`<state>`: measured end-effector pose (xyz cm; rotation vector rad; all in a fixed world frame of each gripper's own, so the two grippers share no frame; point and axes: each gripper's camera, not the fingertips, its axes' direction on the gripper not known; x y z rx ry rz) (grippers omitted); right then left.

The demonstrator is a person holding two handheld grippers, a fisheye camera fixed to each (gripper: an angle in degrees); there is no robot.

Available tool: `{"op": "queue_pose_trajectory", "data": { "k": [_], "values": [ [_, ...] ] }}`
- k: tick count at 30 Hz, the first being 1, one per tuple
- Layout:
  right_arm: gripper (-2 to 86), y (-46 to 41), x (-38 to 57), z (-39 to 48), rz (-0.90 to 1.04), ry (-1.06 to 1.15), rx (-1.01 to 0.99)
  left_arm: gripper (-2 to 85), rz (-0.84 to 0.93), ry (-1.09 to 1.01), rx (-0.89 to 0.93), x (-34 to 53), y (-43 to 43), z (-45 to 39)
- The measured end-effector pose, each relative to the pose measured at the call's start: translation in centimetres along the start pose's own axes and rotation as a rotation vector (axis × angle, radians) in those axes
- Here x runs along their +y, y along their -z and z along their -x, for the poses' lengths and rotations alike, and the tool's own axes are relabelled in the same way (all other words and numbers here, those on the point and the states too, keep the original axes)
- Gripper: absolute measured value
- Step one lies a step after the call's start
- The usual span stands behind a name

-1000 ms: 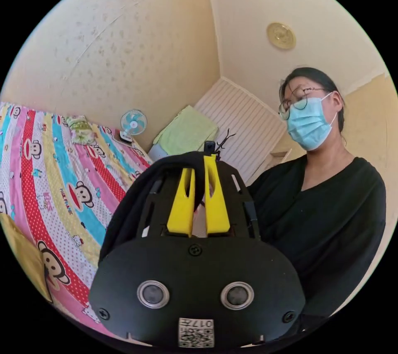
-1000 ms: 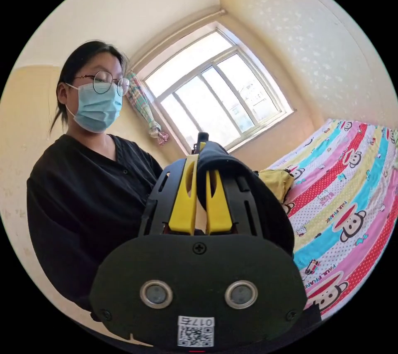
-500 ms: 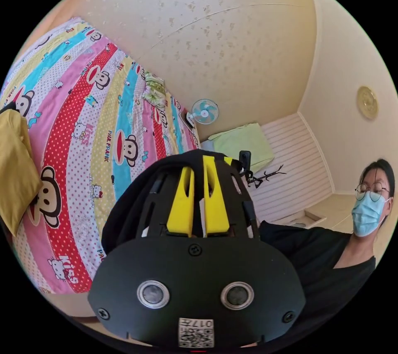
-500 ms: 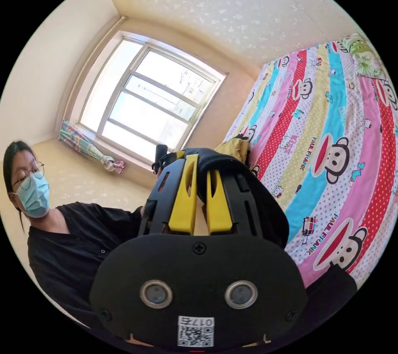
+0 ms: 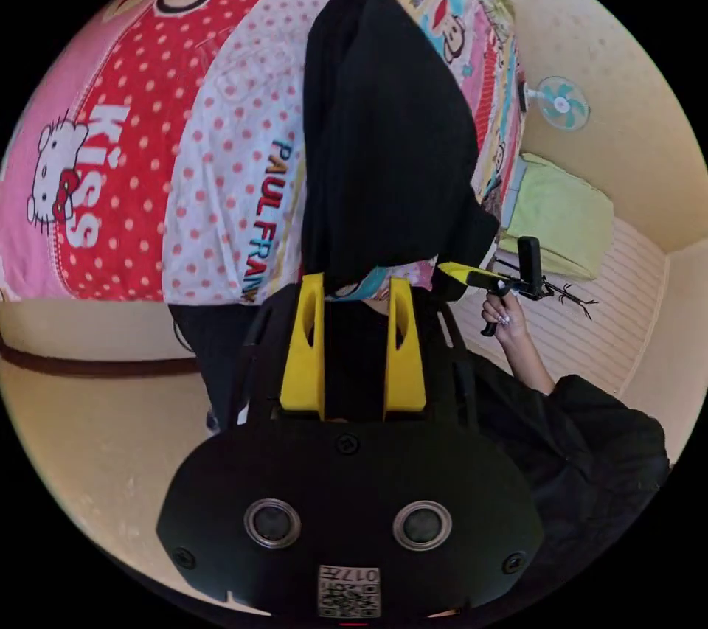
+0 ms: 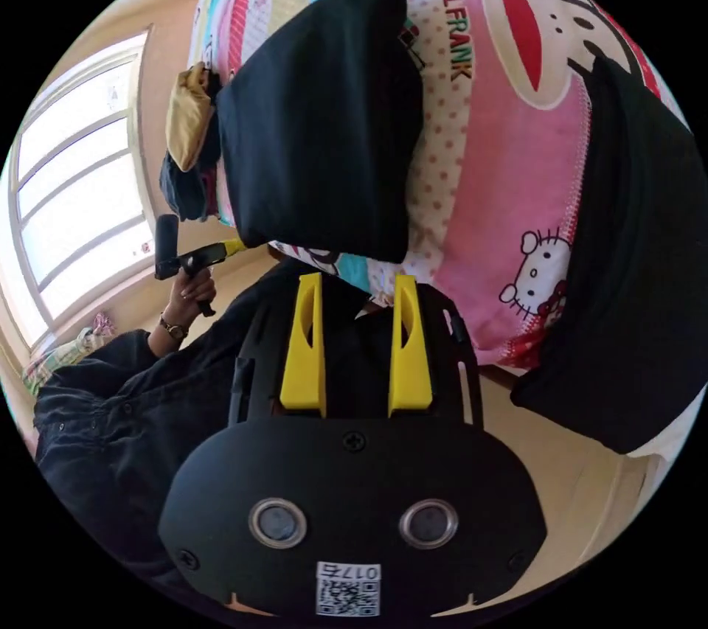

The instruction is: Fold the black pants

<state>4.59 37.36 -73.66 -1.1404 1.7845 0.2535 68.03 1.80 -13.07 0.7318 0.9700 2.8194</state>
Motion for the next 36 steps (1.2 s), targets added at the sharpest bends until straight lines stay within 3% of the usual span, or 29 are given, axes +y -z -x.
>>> {"op": "queue_pose_trajectory", "data": {
  "k": [6,10,15,17,20,24,26,31,36],
  "values": [
    [15.1,4.5,-1.7,-2.8,-0.24,-0.037,-0.272,13.2,-0.187,-0.007,0.078,-4.2,6.9,3.8],
    [17.6,5.6,-5.8,-4.5,-0.345,-0.036,-0.305,14.4,-0.299,-0.072,0.102,-9.3,9.7,5.2],
    [18.6,1.2,-8.3,-6.0,-0.269,0.023,-0.39,16.0,-0.142,-0.071,0.248,-15.0,5.3,9.3],
    [18.8,0.7,-6.5,-6.0,-0.379,0.015,-0.379,15.8,-0.065,-0.094,0.317,-14.8,3.1,9.7],
    [18.5,-0.3,-2.9,-4.8,-0.511,0.017,-0.318,14.6,-0.15,-0.049,0.282,-12.7,3.1,10.3],
    [14.5,-1.0,-0.2,-2.3,-0.424,0.02,-0.12,10.9,-0.004,0.003,0.27,-11.3,2.6,10.8],
    [11.5,-0.8,0.8,-2.7,-0.369,0.001,-0.167,8.6,0.039,-0.025,0.233,-10.4,3.2,10.4],
    [7.0,2.2,6.0,-4.2,-0.325,0.079,-0.528,7.3,0.133,-0.145,0.272,-8.0,7.0,7.9],
    [5.3,5.7,11.0,-2.2,-0.278,0.212,-0.399,7.4,0.246,-0.301,0.196,-4.7,9.7,1.8]
  ]
}}
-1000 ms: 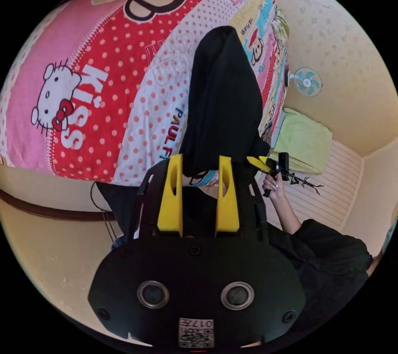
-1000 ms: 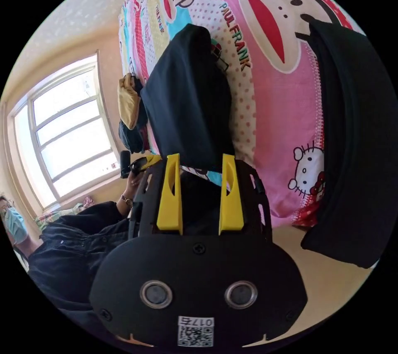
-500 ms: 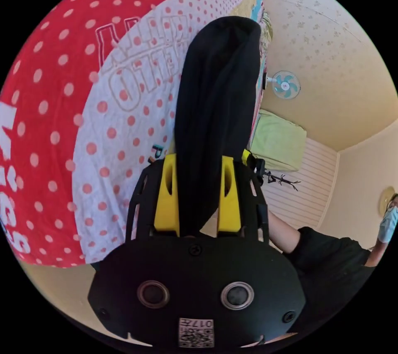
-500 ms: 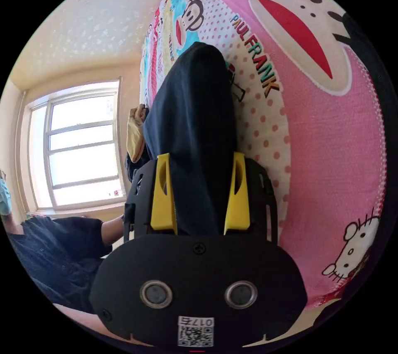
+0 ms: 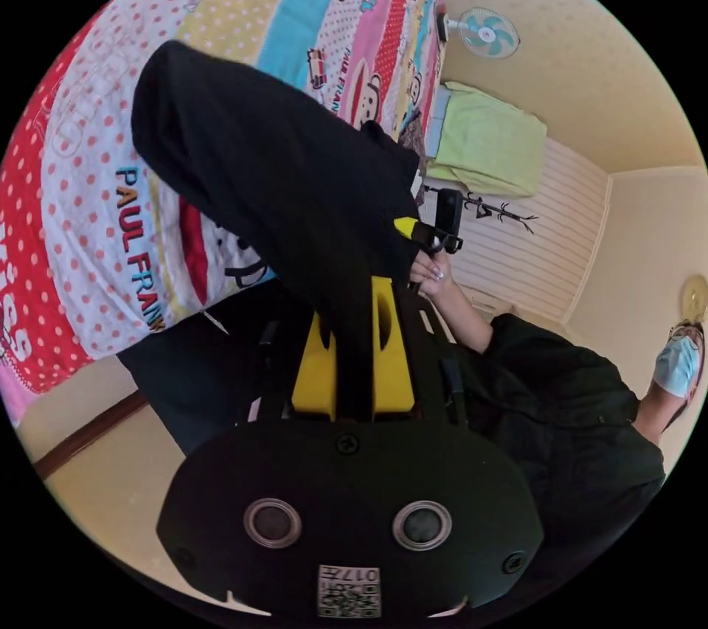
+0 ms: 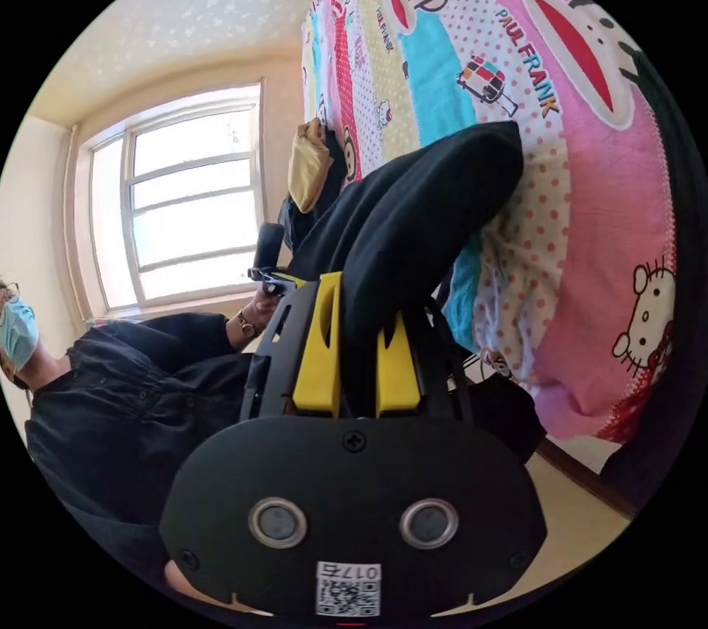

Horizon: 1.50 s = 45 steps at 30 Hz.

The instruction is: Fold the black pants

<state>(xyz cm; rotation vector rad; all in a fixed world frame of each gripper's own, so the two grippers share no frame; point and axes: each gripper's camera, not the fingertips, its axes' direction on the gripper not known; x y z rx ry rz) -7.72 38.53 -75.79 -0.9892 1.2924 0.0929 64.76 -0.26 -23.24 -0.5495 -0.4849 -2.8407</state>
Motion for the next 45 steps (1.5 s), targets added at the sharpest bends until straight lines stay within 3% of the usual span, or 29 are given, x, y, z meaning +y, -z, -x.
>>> {"op": "queue_pose_trajectory", "data": {
  "k": [5,11,15,20,22,23,24,28,30,34,37,39,41,45],
  "values": [
    [5.0,5.8,4.5,3.5,-0.048,0.071,-0.014,7.5,0.049,-0.132,-0.004,0.9,-0.6,-7.8],
    [5.0,18.9,12.3,7.3,-0.321,0.187,-0.048,7.1,0.07,-0.351,0.073,-2.3,-5.2,-19.8],
    [5.2,30.6,17.0,11.1,-0.467,0.344,0.157,7.0,0.157,-0.494,0.158,-9.5,-13.3,-28.2],
    [5.7,41.9,19.8,11.7,-0.507,0.396,0.436,7.6,0.237,-0.602,0.122,-17.9,-25.2,-36.1],
    [7.4,46.6,19.6,7.8,-0.487,0.197,0.534,8.4,0.33,-0.502,0.058,-21.2,-30.8,-35.8],
    [8.0,47.5,19.4,6.2,-0.482,0.107,0.547,8.6,0.425,-0.346,-0.004,-23.2,-34.5,-33.6],
    [10.2,49.0,18.9,2.2,-0.475,-0.097,0.551,8.3,0.512,-0.188,-0.037,-24.4,-37.2,-30.5],
    [19.4,46.9,17.8,-13.0,-0.429,-0.788,0.458,2.0,0.606,0.103,-0.151,-24.2,-37.6,-20.2],
    [20.7,43.1,16.8,-16.9,-0.4,-0.867,0.415,0.4,0.543,0.212,-0.208,-22.4,-32.2,-14.4],
    [20.9,41.2,14.7,-16.2,-0.426,-0.938,0.514,-0.4,0.387,0.456,-0.352,-17.3,-18.4,-6.2],
    [20.8,40.9,14.0,-15.5,-0.401,-0.934,0.509,-0.5,0.178,0.78,-0.416,-9.5,-5.4,-2.1],
    [20.8,40.5,14.0,-15.1,-0.407,-0.93,0.495,-0.6,0.012,0.964,-0.338,-3.3,1.4,-1.7],
    [20.7,40.0,13.6,-14.5,-0.41,-0.937,0.509,-0.6,-0.078,1.009,-0.257,-0.2,3.8,-2.4],
    [19.9,37.6,13.1,-11.5,-0.48,-0.956,0.603,-0.6,-0.191,0.907,-0.062,1.1,3.3,-5.8]
  ]
}}
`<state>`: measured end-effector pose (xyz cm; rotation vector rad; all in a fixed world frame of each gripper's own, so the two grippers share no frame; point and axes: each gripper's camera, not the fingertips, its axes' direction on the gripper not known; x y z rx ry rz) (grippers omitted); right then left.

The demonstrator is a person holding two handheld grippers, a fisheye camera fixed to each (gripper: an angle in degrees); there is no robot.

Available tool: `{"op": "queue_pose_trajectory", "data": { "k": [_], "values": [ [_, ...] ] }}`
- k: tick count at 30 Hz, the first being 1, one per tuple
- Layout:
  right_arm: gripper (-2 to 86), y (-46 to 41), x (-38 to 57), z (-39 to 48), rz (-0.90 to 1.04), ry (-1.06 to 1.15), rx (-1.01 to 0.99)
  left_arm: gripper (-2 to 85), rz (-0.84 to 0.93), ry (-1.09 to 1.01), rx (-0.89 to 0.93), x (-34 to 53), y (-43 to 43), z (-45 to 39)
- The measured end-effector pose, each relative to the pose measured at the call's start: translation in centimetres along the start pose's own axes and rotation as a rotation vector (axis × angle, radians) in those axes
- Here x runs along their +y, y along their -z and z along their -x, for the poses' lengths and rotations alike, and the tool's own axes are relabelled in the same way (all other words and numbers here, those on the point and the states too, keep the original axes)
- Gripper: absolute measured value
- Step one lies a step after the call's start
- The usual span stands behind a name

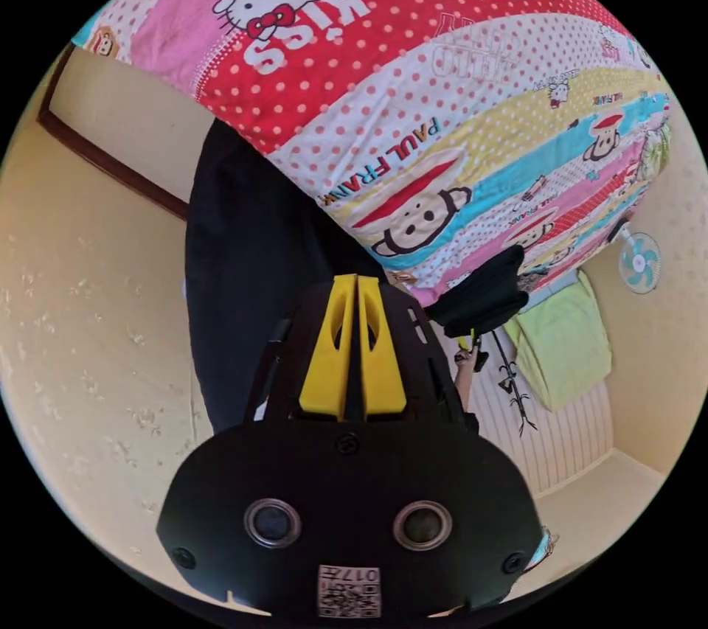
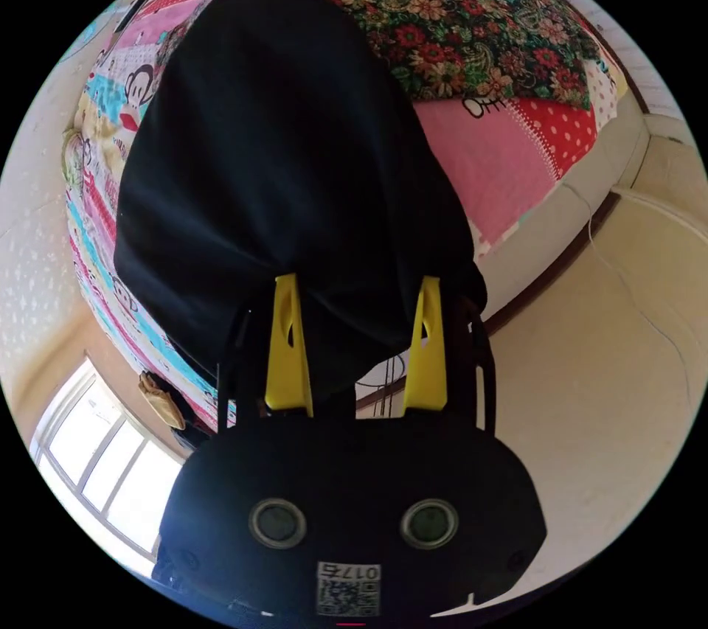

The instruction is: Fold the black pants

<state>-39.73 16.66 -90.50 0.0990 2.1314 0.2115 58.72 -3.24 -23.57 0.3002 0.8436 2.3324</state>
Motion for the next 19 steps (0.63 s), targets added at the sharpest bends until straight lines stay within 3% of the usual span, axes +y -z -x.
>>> {"op": "queue_pose_trajectory", "data": {
  "k": [4,8,13,16,19],
  "values": [
    [16.9,0.2,5.6,2.6,-0.165,0.016,0.053,-0.6,0.041,-0.1,0.027,2.0,-3.5,-3.7],
    [14.2,1.5,10.7,6.2,-0.237,0.079,0.191,-0.6,0.206,-0.258,-0.187,3.0,-6.9,-8.6],
    [3.8,-1.9,22.0,12.3,-0.303,0.169,0.651,-0.6,0.257,-0.379,-0.454,4.4,-4.6,-11.0],
    [1.9,-7.7,28.1,13.8,-0.174,0.225,0.678,-0.6,0.2,-0.442,-0.476,4.6,-1.4,-10.0],
    [1.0,-14.6,34.3,14.8,0.014,0.213,0.628,-0.5,0.166,-0.338,-0.438,3.5,1.6,-5.4]
  ]
}}
